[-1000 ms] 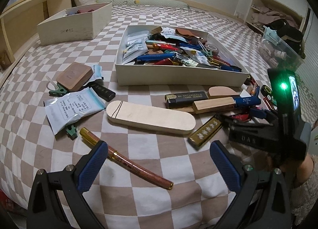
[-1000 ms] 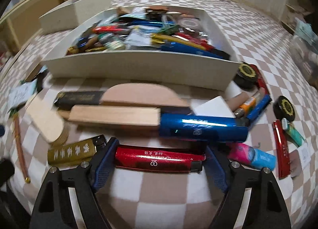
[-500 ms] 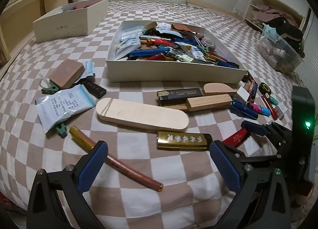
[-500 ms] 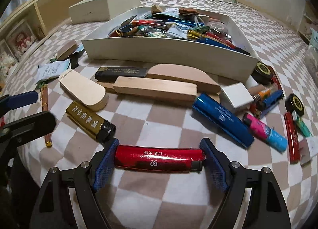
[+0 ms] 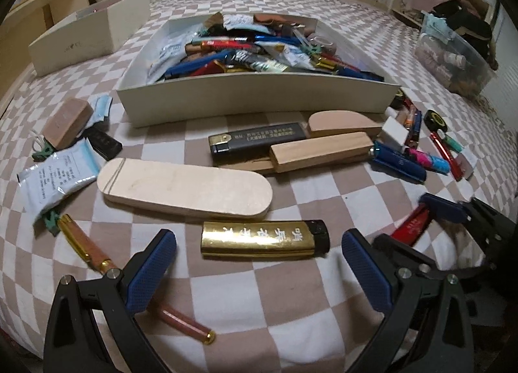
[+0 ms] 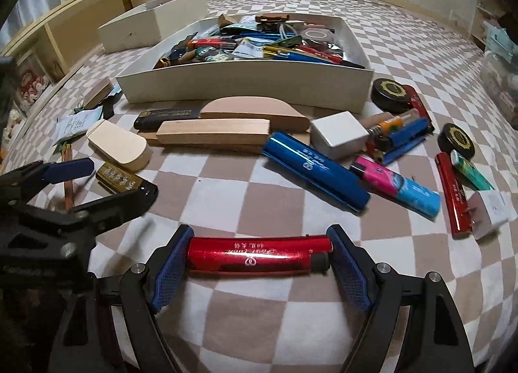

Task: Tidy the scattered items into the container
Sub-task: 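Grasp the gold lighter with the left gripper while the right grasps the red lighter, then lift the gold lighter with the left gripper while the right lifts the red lighter toward the box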

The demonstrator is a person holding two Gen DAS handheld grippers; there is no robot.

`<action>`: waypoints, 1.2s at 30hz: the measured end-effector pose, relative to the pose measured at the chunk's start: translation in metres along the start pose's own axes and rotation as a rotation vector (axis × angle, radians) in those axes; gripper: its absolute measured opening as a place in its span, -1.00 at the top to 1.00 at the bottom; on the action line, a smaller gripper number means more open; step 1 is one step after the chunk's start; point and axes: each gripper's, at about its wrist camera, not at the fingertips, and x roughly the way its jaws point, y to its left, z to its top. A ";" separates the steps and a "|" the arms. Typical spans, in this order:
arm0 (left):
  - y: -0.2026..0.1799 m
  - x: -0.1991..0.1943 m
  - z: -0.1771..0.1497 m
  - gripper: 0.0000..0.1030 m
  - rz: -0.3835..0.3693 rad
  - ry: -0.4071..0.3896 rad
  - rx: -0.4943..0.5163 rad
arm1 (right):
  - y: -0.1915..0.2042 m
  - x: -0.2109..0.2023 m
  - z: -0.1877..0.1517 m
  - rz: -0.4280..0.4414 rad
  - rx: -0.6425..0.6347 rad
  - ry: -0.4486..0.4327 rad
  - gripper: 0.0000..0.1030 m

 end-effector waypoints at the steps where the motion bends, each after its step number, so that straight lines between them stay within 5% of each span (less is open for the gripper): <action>1: 0.001 0.003 0.000 -0.99 0.010 0.003 -0.005 | -0.001 -0.001 -0.001 -0.002 0.002 -0.001 -0.62; 9: -0.001 0.008 -0.004 -0.98 0.042 -0.017 0.024 | -0.004 -0.003 -0.005 -0.042 0.010 -0.007 -0.77; 16: 0.005 0.001 -0.009 -0.60 0.044 -0.045 0.015 | -0.008 -0.009 -0.010 -0.044 0.023 -0.007 -0.77; 21: 0.006 -0.002 -0.012 -0.60 0.032 -0.051 0.021 | -0.006 -0.010 -0.013 -0.051 0.010 -0.007 -0.76; 31: 0.004 -0.011 -0.024 -0.60 0.019 -0.047 0.029 | -0.004 -0.014 -0.015 -0.025 0.009 0.000 -0.57; 36: 0.003 -0.014 -0.027 -0.60 0.014 -0.047 0.029 | -0.002 -0.019 -0.019 -0.013 0.012 -0.003 -0.21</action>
